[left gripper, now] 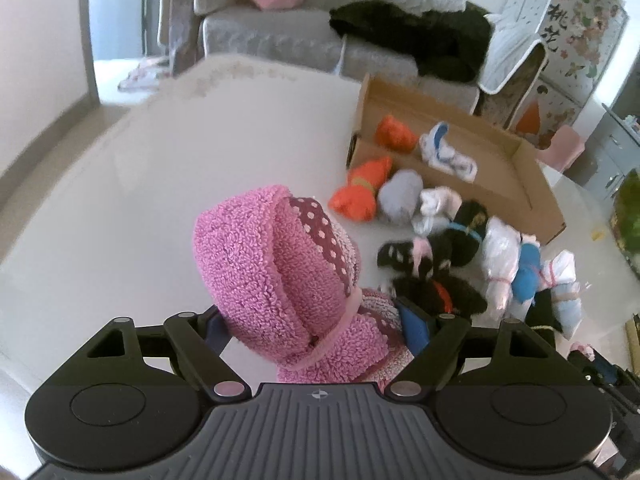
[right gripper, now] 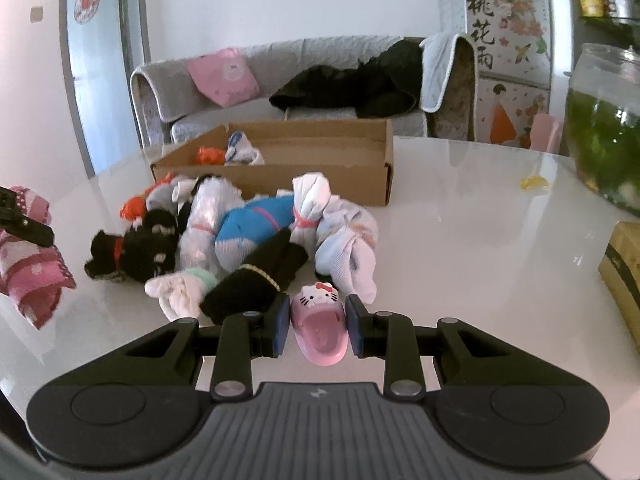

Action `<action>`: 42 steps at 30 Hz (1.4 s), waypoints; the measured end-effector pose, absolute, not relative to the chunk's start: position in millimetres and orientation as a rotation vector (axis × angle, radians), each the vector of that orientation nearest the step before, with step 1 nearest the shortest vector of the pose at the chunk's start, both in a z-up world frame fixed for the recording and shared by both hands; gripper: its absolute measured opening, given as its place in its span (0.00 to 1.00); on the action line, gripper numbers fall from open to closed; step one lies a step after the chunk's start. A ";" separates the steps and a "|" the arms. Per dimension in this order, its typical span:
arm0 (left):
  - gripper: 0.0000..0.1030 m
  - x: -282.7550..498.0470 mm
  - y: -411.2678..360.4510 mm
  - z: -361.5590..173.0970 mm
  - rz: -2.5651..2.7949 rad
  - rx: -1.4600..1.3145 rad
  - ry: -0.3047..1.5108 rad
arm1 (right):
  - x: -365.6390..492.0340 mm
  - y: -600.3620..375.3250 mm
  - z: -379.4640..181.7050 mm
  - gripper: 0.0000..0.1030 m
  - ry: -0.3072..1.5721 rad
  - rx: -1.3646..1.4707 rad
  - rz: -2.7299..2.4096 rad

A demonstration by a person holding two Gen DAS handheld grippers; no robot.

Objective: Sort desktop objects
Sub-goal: 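Grasp the pink fuzzy sock with left tool while right tool grasps pink Hello Kitty slipper, then carry both pink items into the box and open both tools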

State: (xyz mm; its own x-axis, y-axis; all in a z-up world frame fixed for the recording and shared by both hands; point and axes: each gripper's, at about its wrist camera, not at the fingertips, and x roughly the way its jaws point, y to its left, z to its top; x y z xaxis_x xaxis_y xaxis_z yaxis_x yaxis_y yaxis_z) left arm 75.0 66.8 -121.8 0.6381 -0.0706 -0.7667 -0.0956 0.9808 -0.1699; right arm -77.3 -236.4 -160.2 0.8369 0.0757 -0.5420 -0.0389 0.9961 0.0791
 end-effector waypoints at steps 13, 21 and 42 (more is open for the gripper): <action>0.82 132.4 44.1 -30.1 -0.114 -0.064 0.694 | -33.3 -255.3 -96.0 0.26 0.472 0.113 0.085; 0.82 221.4 14.9 -9.6 -0.176 -0.052 0.670 | 40.5 -258.5 -68.6 0.26 0.451 0.111 0.146; 0.81 423.9 -47.3 -154.1 -0.239 -0.003 0.917 | 169.0 -237.8 -154.2 0.27 0.704 0.069 0.191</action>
State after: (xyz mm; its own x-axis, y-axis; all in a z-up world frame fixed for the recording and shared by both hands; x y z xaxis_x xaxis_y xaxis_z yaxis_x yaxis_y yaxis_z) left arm 423.9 -47.3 -154.1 0.5839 -0.2064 -0.7851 0.2035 0.9735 -0.1046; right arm 169.0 -237.8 -154.2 0.7457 0.1975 -0.6363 -0.1508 0.9803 0.1276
